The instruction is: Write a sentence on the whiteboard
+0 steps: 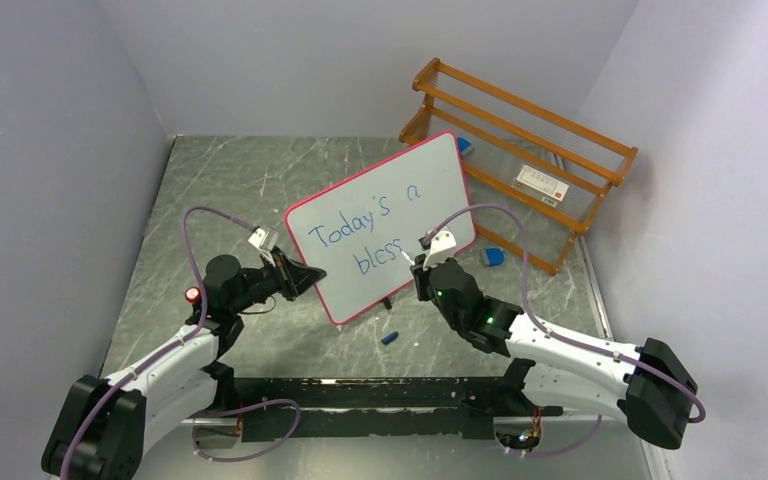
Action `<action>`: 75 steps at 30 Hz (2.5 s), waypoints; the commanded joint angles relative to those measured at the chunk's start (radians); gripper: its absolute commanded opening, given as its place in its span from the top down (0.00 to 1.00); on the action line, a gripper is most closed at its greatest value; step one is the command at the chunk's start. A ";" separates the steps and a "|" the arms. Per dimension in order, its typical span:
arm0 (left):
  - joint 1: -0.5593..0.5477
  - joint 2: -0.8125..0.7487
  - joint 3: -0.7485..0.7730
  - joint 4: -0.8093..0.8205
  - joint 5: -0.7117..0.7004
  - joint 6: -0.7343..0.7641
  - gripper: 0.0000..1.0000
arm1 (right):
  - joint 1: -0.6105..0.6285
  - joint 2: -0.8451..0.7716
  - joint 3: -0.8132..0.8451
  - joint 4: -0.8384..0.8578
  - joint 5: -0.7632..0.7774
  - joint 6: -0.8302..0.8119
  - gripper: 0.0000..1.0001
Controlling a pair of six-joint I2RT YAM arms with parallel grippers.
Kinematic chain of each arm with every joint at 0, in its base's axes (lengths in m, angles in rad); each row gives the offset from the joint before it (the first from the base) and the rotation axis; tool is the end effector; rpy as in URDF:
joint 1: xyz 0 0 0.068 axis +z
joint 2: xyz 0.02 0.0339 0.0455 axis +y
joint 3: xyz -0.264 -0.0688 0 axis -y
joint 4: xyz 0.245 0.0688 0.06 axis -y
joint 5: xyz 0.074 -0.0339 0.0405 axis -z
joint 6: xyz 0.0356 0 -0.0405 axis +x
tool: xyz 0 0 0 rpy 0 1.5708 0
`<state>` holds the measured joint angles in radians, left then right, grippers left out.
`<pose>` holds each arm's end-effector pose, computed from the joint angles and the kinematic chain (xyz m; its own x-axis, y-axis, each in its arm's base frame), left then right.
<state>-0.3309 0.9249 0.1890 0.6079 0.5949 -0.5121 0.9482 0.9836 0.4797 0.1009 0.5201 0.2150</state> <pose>0.1691 -0.0792 0.1911 -0.4947 -0.2592 -0.8295 0.6337 0.5457 -0.5484 0.1390 0.1633 0.2264 -0.3170 -0.1241 -0.9403 -0.3795 0.9252 0.0058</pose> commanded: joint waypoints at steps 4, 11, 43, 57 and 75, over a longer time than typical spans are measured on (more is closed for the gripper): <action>0.004 -0.008 -0.010 -0.036 -0.079 0.059 0.95 | -0.008 -0.006 -0.006 -0.009 -0.048 0.013 1.00; 0.004 -0.009 -0.008 -0.036 -0.079 0.059 0.95 | -0.008 -0.011 0.002 -0.010 -0.081 0.010 1.00; 0.004 -0.004 -0.005 -0.042 -0.088 0.063 0.95 | -0.105 -0.006 0.038 0.124 -0.078 -0.060 1.00; 0.004 -0.008 -0.005 -0.049 -0.093 0.065 0.95 | -0.125 0.025 0.046 0.122 -0.106 -0.054 1.00; 0.004 -0.016 -0.002 -0.066 -0.109 0.063 0.95 | -0.127 -0.037 0.016 0.047 -0.099 -0.025 1.00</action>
<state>-0.3309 0.9115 0.1890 0.5926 0.5797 -0.5125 0.8303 0.9447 0.5037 0.1562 0.4213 0.1768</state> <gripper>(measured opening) 0.088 0.127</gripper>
